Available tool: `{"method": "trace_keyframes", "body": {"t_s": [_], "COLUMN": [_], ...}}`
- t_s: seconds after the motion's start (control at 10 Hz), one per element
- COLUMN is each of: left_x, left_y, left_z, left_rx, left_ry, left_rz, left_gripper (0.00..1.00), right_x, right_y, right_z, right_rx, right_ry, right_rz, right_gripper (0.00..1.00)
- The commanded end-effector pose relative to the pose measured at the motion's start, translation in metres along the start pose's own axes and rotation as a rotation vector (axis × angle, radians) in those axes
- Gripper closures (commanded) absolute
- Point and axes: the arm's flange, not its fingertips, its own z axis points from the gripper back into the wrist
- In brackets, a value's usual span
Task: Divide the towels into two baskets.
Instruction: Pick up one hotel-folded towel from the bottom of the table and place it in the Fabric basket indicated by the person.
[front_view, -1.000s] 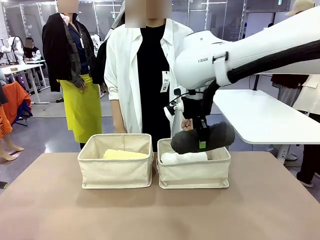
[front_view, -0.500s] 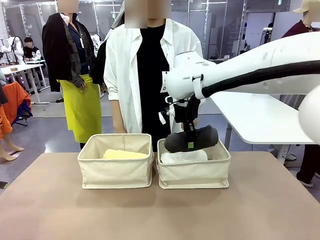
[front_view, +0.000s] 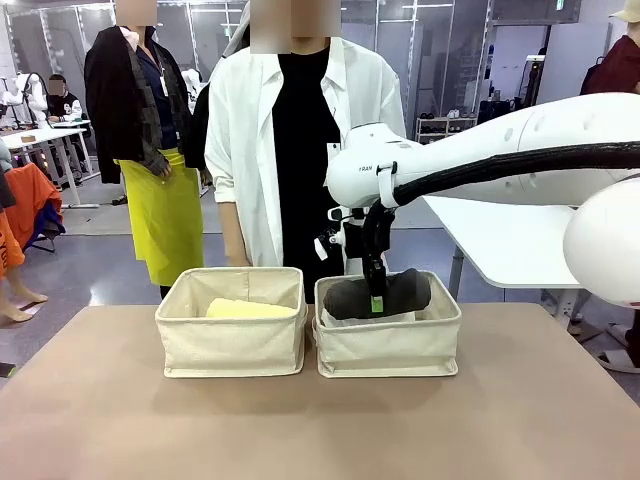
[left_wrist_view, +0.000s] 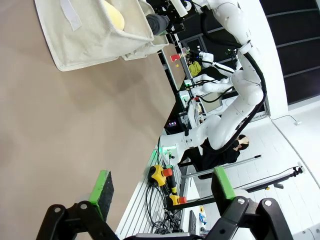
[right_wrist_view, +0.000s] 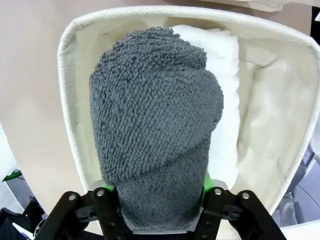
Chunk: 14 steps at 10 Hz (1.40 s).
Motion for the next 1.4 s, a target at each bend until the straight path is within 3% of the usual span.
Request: {"method": "trace_keyframes", "body": {"t_s": [0.0, 0.4, 0.5, 0.6, 1.3], "left_x": [-0.002, -0.002, -0.002, -0.002, -0.002], "left_y": [-0.005, -0.005, -0.005, -0.005, -0.005], "left_z": [0.002, 0.002, 0.002, 0.002, 0.002], "left_rx": [-0.008, -0.008, -0.008, -0.008, -0.008], "left_ry": [-0.001, -0.001, -0.001, -0.001, -0.001], "left_rz": [-0.011, -0.011, -0.011, -0.011, -0.011], "left_gripper": [0.00, 0.00, 0.00, 0.00, 0.00], "right_x": [0.003, -0.003, -0.016, 0.000, 0.000], "right_y": [0.011, 0.037, 0.047, 0.018, 0.018], "right_z": [0.011, 0.014, 0.014, 0.016, 0.016], "right_rx": [0.022, 0.009, -0.019, 0.011, 0.011], "right_ry": [-0.015, -0.016, 0.007, -0.005, -0.005], "right_rz": [-0.027, -0.070, -0.134, -0.026, -0.026], "right_gripper": [0.00, 0.00, 0.00, 0.00, 0.00]}}
